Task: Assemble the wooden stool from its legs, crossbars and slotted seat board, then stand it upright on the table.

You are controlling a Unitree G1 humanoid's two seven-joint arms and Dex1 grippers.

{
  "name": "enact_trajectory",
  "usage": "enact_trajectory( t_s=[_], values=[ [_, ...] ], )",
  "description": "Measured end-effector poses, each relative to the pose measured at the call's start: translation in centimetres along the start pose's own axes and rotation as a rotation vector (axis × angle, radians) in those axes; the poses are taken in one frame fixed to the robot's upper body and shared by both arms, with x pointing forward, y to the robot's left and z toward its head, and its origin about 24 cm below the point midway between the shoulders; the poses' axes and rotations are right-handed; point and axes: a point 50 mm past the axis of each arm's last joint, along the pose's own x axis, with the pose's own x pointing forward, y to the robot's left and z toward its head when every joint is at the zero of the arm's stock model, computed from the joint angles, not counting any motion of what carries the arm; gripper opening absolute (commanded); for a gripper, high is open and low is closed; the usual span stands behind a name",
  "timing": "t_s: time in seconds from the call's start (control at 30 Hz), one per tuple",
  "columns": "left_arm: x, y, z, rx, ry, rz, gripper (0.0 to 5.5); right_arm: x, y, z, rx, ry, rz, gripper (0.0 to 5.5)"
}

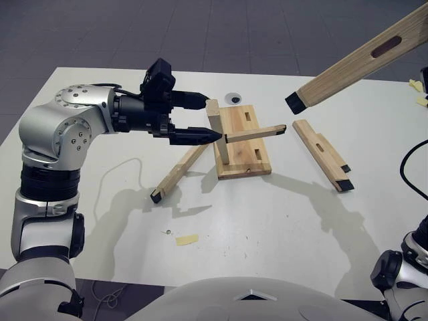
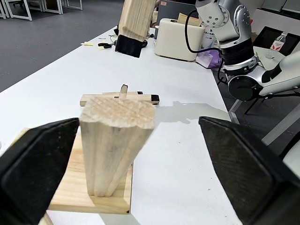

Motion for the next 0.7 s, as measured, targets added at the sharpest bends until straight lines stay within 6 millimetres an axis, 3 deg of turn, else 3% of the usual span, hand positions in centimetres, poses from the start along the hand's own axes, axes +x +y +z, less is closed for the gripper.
enact_trajectory(
  t_s=[0.2, 0.43, 0.5, 0.7],
  values=[
    [1.6, 0.0, 0.1, 0.022, -0.046, 0.029, 3.15, -0.4, -0.6, -1.3, -0.048, 0.047, -0.057, 1.03],
    [1.6, -1.2, 1.2, 0.116, -0.102, 0.130, 2.02, -1.1, -1.9, -1.8, -0.216, 0.091, -0.201, 1.03],
    [1.6, -1.6, 0.8, 0.124, -0.116, 0.166, 1.96, -1.3, -2.3, -2.4, -0.292, 0.116, -0.260, 1.03],
    [2.7, -2.5, 0.1, 0.109, -0.190, 0.270, 1.96, -2.3, -2.5, -6.9, -0.497, 0.272, -0.327, 1.03]
  ],
)
